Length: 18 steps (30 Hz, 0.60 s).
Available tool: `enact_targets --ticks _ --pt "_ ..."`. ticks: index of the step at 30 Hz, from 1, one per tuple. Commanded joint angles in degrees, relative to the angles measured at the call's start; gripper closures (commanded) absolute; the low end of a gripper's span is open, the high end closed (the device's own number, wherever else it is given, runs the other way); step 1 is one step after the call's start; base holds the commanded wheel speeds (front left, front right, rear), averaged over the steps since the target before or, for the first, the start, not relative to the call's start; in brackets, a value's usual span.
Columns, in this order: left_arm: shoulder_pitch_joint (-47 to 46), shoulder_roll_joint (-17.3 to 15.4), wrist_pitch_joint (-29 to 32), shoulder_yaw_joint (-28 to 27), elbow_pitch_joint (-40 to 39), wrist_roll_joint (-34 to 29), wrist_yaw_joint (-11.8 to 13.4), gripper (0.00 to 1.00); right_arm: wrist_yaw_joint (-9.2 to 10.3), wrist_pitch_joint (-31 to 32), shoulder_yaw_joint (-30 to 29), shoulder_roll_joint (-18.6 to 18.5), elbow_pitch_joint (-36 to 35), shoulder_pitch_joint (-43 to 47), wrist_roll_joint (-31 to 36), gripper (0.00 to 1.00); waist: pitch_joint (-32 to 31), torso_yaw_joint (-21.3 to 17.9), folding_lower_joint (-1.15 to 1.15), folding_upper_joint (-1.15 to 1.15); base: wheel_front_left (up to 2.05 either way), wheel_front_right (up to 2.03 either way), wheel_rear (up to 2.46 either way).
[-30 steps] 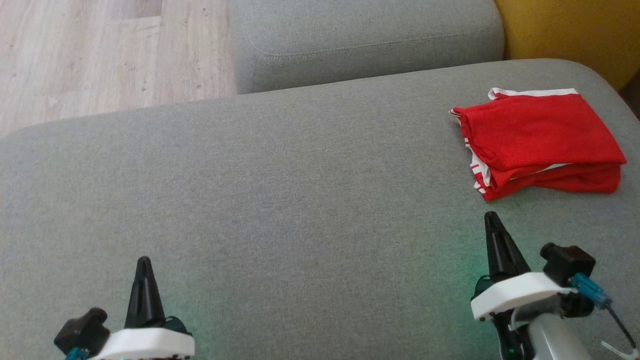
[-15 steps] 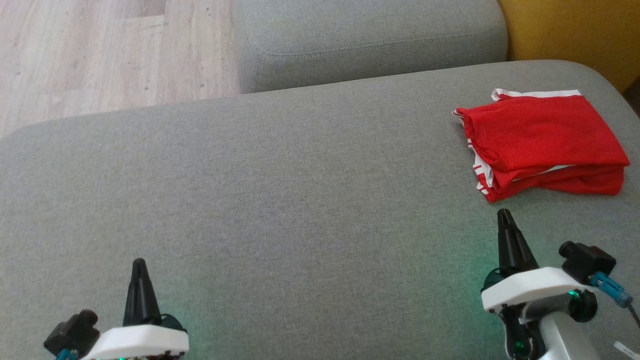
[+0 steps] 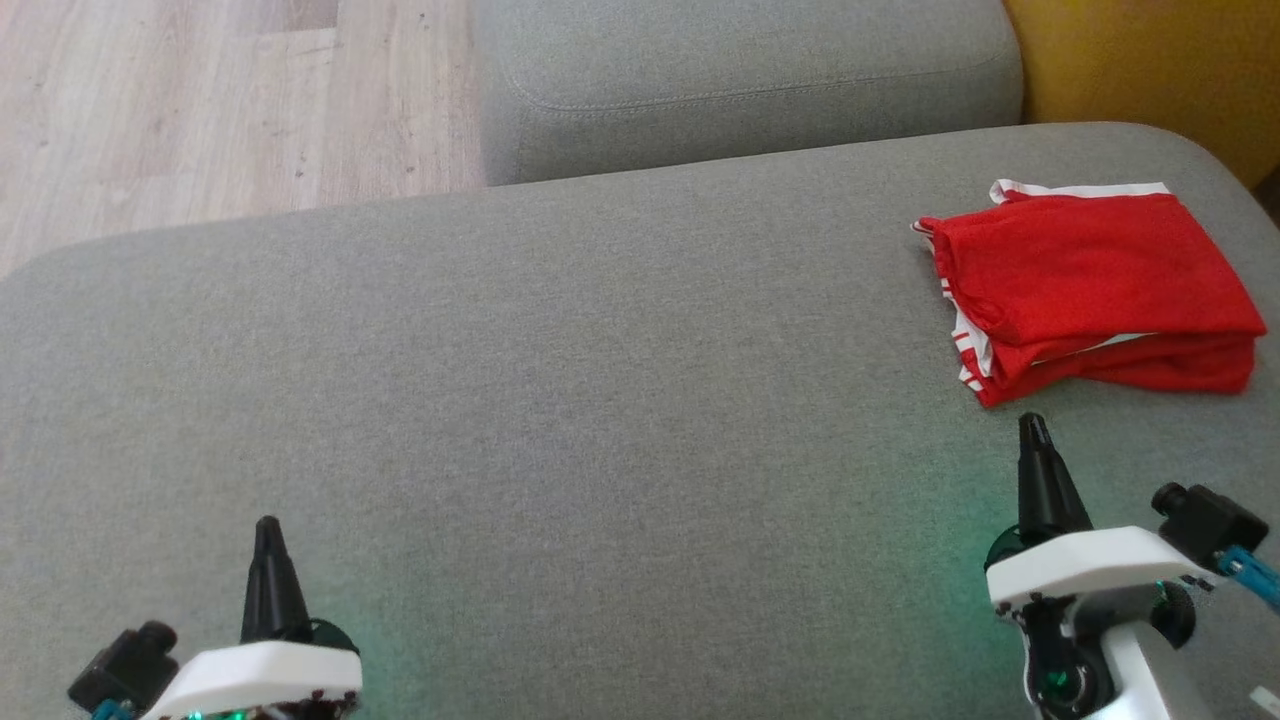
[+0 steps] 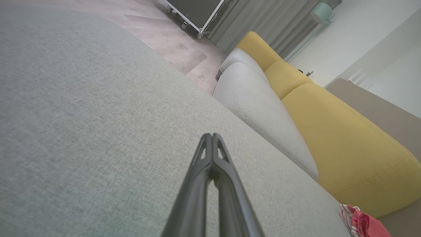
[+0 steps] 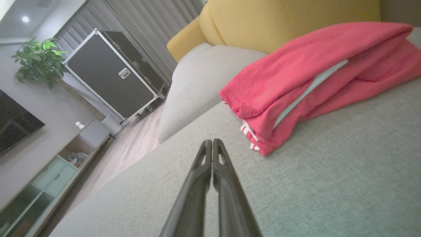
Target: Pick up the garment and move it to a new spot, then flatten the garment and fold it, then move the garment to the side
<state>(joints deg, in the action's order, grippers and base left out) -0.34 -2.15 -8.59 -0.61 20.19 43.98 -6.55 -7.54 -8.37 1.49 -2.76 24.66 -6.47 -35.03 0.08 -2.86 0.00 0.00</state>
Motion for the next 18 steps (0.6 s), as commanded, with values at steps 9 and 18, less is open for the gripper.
enact_targets --ticks 9,18 --pt "-3.31 -0.37 1.75 -1.78 -2.44 5.98 -0.34 1.0 0.02 1.76 -0.85 -0.15 -3.24 -1.9 -7.2 1.0 0.01 0.32 0.0 0.0 0.0 0.0 0.0" --pt "-3.6 -0.41 3.26 -2.25 -2.86 10.79 -0.4 1.0 0.02 3.25 -1.67 -0.14 -4.08 -1.65 -12.9 1.0 0.02 0.61 0.0 0.0 0.0 0.0 0.0"
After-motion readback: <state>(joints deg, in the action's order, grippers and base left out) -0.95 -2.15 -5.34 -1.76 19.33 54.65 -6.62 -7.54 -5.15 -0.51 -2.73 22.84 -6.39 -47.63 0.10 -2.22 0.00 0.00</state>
